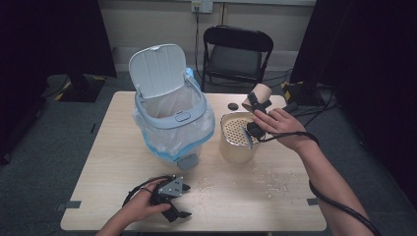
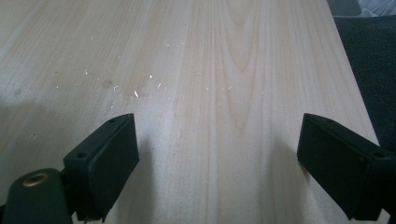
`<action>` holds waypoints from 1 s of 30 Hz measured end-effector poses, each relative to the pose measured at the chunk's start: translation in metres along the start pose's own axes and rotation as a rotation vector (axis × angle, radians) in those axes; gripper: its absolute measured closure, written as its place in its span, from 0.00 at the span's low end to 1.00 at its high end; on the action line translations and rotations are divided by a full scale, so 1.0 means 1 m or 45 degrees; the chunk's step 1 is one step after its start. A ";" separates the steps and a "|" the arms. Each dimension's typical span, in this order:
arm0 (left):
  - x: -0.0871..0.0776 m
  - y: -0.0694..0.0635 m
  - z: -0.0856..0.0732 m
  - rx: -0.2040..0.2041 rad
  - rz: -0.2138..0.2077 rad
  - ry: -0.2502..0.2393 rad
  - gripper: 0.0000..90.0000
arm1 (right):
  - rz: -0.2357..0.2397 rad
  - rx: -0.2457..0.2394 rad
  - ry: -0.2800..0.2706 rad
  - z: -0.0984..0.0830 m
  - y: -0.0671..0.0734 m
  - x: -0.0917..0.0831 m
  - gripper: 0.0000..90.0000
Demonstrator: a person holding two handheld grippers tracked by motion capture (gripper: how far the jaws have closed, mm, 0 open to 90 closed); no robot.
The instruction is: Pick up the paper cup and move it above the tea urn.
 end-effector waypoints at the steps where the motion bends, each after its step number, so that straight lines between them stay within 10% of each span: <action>1: 0.000 0.000 0.000 0.000 0.000 0.000 0.13 | -0.001 -0.048 0.006 0.001 -0.001 -0.002 0.33; 12: 0.000 0.000 0.000 0.000 -0.001 0.000 0.13 | -0.060 -0.147 0.027 -0.002 -0.011 -0.007 0.32; 15: 0.000 0.000 0.000 0.000 0.000 0.000 0.13 | 0.007 0.100 -0.025 -0.008 -0.013 -0.003 0.32; 16: 0.000 0.000 0.000 0.000 0.000 0.000 0.13 | 0.057 0.279 -0.041 -0.012 -0.012 -0.003 0.32; 17: 0.000 0.000 0.000 0.000 0.000 0.000 0.13 | 0.057 0.279 -0.041 -0.012 -0.012 -0.003 0.32; 18: 0.000 0.000 0.000 0.001 0.000 0.001 0.13 | 0.150 0.578 -0.060 -0.022 -0.012 -0.002 0.31; 19: 0.000 0.000 0.000 0.000 0.000 0.000 0.13 | 0.199 0.685 -0.087 -0.024 -0.011 0.000 0.31; 20: 0.000 0.000 0.000 0.000 0.000 0.000 0.13 | 0.199 0.685 -0.087 -0.024 -0.011 0.000 0.31; 21: 0.001 -0.001 0.000 -0.015 -0.014 -0.003 0.13 | 0.256 0.881 -0.118 -0.032 -0.009 0.002 0.31; 23: 0.001 -0.001 0.000 -0.015 -0.014 -0.003 0.13 | 0.322 1.077 -0.141 -0.038 -0.006 0.004 0.31; 25: 0.001 -0.001 0.000 -0.016 -0.014 -0.004 0.13 | 0.353 1.147 -0.153 -0.041 -0.005 0.005 0.31; 27: 0.001 -0.001 0.000 -0.015 -0.014 -0.004 0.13 | 0.451 1.434 -0.156 -0.049 0.001 0.008 0.31; 29: 0.001 -0.001 0.000 -0.015 -0.013 -0.001 0.13 | 0.459 1.482 -0.159 -0.051 0.002 0.009 0.31; 30: 0.001 -0.001 0.000 -0.015 -0.013 -0.001 0.13 | 0.511 1.627 -0.176 -0.054 0.005 0.010 0.30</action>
Point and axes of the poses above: each handheld gripper's, and its own axes: x roughly forward along the jaws, z roughly out of its top, y roughly to its left, the point moved 5 cm from there along x, roughly forward along the jaws, and after that the axes turned 4 degrees about -z, right-handed, at the moved point
